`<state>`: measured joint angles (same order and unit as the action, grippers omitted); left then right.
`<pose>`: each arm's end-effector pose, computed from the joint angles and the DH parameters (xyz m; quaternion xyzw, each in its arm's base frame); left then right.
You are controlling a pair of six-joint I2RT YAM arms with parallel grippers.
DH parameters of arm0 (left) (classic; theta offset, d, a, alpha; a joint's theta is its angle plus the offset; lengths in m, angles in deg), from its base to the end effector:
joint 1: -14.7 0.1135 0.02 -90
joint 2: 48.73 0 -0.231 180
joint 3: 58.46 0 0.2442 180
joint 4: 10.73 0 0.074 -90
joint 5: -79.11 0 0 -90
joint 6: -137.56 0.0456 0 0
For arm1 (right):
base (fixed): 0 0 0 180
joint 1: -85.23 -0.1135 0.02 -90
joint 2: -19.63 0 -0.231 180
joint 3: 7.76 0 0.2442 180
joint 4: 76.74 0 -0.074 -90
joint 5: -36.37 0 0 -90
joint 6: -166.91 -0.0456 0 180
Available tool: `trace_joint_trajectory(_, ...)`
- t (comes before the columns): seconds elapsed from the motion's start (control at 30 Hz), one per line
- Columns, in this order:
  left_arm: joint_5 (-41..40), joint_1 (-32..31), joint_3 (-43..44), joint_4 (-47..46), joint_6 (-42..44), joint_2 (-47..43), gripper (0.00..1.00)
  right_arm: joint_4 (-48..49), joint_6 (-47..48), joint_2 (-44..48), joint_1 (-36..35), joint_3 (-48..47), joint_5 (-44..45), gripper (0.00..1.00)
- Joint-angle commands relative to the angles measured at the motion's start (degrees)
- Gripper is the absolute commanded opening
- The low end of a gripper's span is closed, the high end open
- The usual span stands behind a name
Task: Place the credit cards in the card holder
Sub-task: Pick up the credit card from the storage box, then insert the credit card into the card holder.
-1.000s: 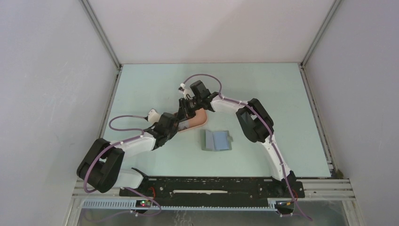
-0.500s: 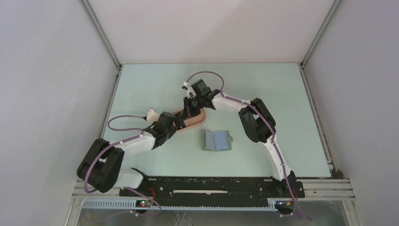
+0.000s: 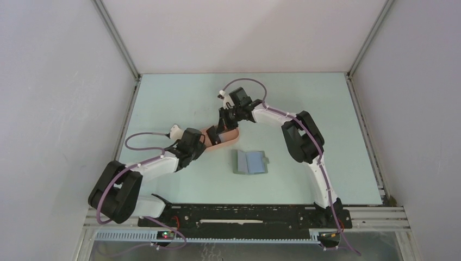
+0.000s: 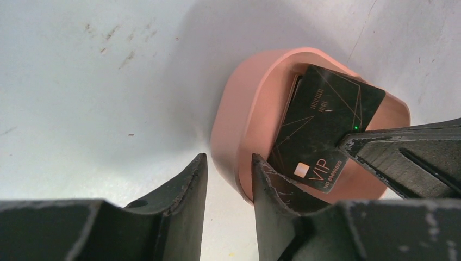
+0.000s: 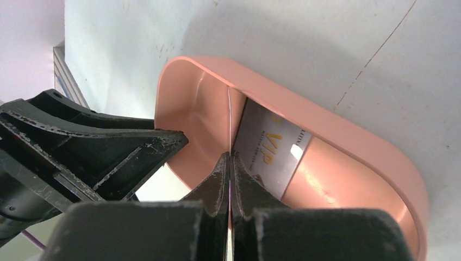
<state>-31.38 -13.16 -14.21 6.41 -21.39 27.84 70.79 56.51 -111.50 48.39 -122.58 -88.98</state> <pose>0.2272 -0.1021 0.1189 -0.3817 0.8428 -0.1442 0.3511 0.3680 0.3087 0.1353 -0.2333 0.8674 0.4101 0.1583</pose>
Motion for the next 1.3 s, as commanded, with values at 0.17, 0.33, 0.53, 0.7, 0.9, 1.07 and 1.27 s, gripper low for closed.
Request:
trace_joint_trajectory(0.17,-0.2,0.5,1.9,4.8,5.7,-9.7,0.41,0.6,4.2,9.3,2.2,1.0,-4.0,0.0)
trace_joint_trajectory(0.33,1.1,0.6,-0.5,7.1,15.8,-21.7,0.45,1.1,6.3,17.0,4.1,4.7,-7.8,0.0)
trace_joint_trajectory(0.53,13.1,0.5,-9.4,-1.8,27.0,-40.2,0.64,-1.5,13.9,27.5,6.6,12.1,-16.0,0.0)
trace_joint_trajectory(0.7,29.2,0.5,-14.9,-14.1,29.1,-46.6,0.73,-11.2,26.3,37.1,9.7,19.8,-25.9,0.0)
trace_joint_trajectory(0.9,43.8,-4.6,-20.1,-41.0,26.6,-40.1,0.75,-24.5,40.8,42.0,15.6,29.0,-39.5,0.0)
trace_joint_trajectory(1.07,39.3,-12.2,-19.3,-48.8,30.8,-33.6,0.76,-20.8,41.0,44.2,18.7,33.5,-44.4,0.0)
trace_joint_trajectory(1.27,35.7,-13.8,-18.7,-60.3,26.7,-24.0,0.74,-20.6,40.9,44.5,18.6,33.5,-47.2,0.0)
